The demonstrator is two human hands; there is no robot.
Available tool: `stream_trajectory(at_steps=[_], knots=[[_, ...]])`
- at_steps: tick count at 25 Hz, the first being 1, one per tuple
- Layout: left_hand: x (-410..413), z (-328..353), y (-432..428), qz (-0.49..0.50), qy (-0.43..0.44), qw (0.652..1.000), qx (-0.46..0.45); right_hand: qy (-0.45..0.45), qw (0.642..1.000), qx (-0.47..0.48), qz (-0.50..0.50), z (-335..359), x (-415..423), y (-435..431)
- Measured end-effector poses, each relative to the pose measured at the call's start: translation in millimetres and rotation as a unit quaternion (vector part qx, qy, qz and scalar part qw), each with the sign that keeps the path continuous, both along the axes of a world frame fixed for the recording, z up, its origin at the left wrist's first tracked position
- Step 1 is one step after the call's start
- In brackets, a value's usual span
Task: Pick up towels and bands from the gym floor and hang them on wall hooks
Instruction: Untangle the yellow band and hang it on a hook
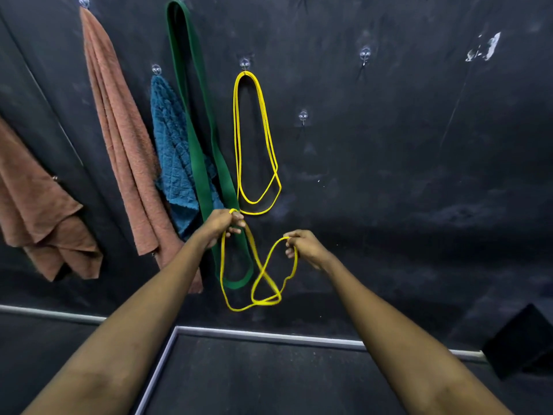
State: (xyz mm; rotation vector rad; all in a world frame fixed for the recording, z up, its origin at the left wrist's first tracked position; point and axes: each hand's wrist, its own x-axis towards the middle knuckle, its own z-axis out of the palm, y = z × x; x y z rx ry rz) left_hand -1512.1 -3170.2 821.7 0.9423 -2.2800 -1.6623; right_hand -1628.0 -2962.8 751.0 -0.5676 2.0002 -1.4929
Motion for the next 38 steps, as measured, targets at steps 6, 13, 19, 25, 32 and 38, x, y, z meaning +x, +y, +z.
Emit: stream_trajectory(at_steps=[6, 13, 19, 25, 32, 38], knots=[[-0.3, -26.4, 35.9, -0.005, 0.021, 0.999, 0.038, -0.294, 0.938, -0.164, -0.086, 17.9, 5.3, 6.8], [-21.0, -30.6, 79.7, -0.006, 0.069, 0.977, 0.204, -0.240, 0.948, -0.177, -0.113, 41.8, 18.3, -1.2], [-23.5, -25.8, 92.0, -0.028, 0.128, 0.955, 0.267, 0.146, 0.983, 0.022, -0.113, 39.9, 13.6, 10.8], [-22.8, -4.6, 100.9, -0.020, 0.145, 0.971, 0.189, 0.210, 0.977, 0.046, -0.001, 53.6, 10.3, 14.5], [-23.7, 5.1, 85.9, -0.054, 0.137, 0.989, 0.032, 0.123, 0.992, -0.017, 0.038, 51.3, 10.9, 24.5], [-4.9, -32.9, 85.4, -0.216, -0.042, 0.974, -0.053, 0.059, 0.997, -0.057, 0.007, 61.5, 10.6, 31.3]])
